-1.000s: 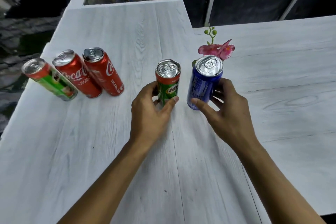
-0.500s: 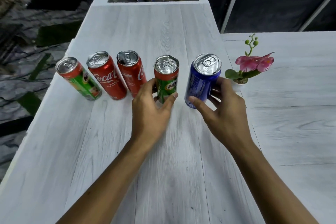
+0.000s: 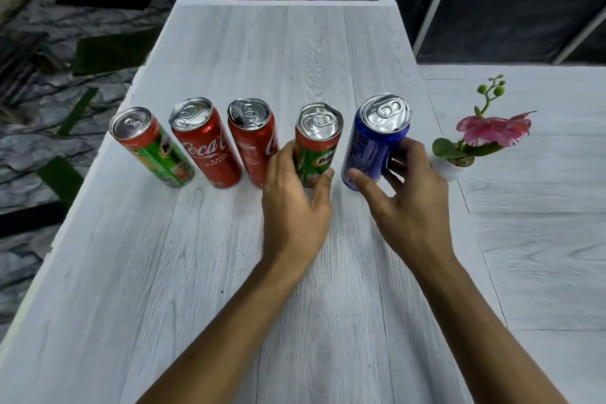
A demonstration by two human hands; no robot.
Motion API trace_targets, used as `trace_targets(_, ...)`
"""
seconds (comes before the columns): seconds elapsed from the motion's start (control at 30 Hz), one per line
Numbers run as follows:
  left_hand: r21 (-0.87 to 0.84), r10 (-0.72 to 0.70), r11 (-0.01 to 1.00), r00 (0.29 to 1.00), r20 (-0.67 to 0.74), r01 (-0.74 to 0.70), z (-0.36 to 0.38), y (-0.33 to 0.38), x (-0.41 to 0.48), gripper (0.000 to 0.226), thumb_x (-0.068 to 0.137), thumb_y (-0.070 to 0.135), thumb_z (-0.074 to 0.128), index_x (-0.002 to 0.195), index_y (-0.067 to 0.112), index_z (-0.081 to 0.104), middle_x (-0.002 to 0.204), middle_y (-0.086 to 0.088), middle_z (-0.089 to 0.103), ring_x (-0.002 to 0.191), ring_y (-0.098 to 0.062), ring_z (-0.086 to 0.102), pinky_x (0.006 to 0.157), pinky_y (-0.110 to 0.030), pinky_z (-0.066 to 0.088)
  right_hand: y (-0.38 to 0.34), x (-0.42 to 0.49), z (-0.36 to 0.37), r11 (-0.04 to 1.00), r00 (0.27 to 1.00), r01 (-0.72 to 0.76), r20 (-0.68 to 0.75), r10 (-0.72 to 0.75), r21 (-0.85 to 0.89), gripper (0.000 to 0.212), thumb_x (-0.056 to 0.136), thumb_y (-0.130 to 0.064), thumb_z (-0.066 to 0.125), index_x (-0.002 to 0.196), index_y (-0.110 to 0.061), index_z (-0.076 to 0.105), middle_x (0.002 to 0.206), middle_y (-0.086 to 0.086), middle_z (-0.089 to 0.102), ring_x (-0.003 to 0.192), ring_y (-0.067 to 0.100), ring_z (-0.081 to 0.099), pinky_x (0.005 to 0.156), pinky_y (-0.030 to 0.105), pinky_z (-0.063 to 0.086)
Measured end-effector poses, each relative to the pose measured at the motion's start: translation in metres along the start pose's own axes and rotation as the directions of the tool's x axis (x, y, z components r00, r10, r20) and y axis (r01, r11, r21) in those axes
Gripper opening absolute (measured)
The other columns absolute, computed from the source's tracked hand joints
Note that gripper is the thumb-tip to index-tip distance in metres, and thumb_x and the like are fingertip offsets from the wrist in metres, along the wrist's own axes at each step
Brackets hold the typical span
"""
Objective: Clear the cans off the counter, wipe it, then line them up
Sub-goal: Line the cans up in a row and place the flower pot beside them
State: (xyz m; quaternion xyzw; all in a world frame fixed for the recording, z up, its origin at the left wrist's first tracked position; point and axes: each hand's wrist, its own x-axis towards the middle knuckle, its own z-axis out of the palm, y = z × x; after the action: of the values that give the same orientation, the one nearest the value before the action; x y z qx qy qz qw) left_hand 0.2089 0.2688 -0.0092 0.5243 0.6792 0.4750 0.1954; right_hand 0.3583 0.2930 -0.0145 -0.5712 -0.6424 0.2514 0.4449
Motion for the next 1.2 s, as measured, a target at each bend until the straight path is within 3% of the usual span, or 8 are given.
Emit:
trace_targets(0.1,-0.002,-0.025,1.0,0.999,-0.026,0.025,0.005,-0.001,0.003,0.058,0.095,0.026,0.072,0.145,0.009,0.049,0.136,-0.002,0.057,0.122,-0.007,0.052,0.098,-0.006,0.039,0.001,0.003,0.005,1.0,1.0,0.001,0.002,-0.001,0.004,0.063,0.085,-0.036,0.083,0.135,-0.017,0.051,0.119,-0.018,0.059,0.102,-0.022,0.055,0.088,0.004,0.047)
trace_targets(0.4,-0.036,-0.056,0.998,0.997,-0.056,0.054,0.018,0.0,0.006,0.055,0.095,0.019,0.071,0.144,0.009,0.048,0.136,-0.002,0.056,0.123,-0.009,0.052,0.097,-0.004,0.039,0.004,0.007,0.011,1.0,1.0,0.0,-0.006,0.0,-0.004,0.061,0.084,-0.035,0.084,0.133,-0.015,0.052,0.117,-0.015,0.063,0.103,-0.01,0.061,0.087,0.008,0.05)
trace_targets(0.57,-0.047,-0.085,0.996,0.993,-0.083,0.082,0.023,-0.002,0.008,0.056,0.095,0.019,0.071,0.145,0.01,0.047,0.138,-0.002,0.055,0.118,-0.001,0.049,0.092,0.004,0.035,0.006,0.007,0.015,1.0,1.0,-0.004,0.006,0.004,-0.015,0.062,0.085,-0.038,0.083,0.134,-0.018,0.051,0.116,-0.02,0.059,0.099,-0.021,0.056,0.085,0.004,0.047)
trace_targets(0.7,-0.046,-0.092,0.995,0.992,-0.084,0.088,0.027,-0.003,0.007,0.056,0.095,0.018,0.071,0.145,0.008,0.047,0.138,-0.003,0.054,0.118,-0.001,0.049,0.091,0.004,0.035,0.009,0.007,0.016,1.0,1.0,-0.003,0.012,0.003,-0.016,0.061,0.085,-0.04,0.082,0.134,-0.02,0.051,0.116,-0.019,0.061,0.103,-0.006,0.062,0.087,0.007,0.049)
trace_targets(0.87,-0.043,-0.101,0.994,0.99,-0.1,0.097,0.031,-0.002,0.009,0.056,0.095,0.016,0.071,0.144,0.008,0.047,0.137,-0.004,0.054,0.116,0.0,0.048,0.089,0.006,0.033,0.014,0.009,0.017,1.0,1.0,0.002,0.018,-0.002,-0.016,0.061,0.085,-0.039,0.082,0.134,-0.02,0.051,0.116,-0.018,0.061,0.105,-0.001,0.063,0.087,0.012,0.051)
trace_targets(1.2,-0.07,-0.153,0.987,0.984,-0.094,0.146,0.035,-0.005,0.011,0.057,0.096,0.018,0.07,0.147,0.011,0.045,0.138,0.0,0.052,0.122,-0.008,0.053,0.092,0.002,0.038,0.02,0.013,0.021,1.0,0.999,-0.028,0.021,0.028,-0.007,0.062,0.085,-0.04,0.083,0.134,-0.02,0.051,0.114,-0.022,0.057,0.097,-0.021,0.056,0.084,0.005,0.048)
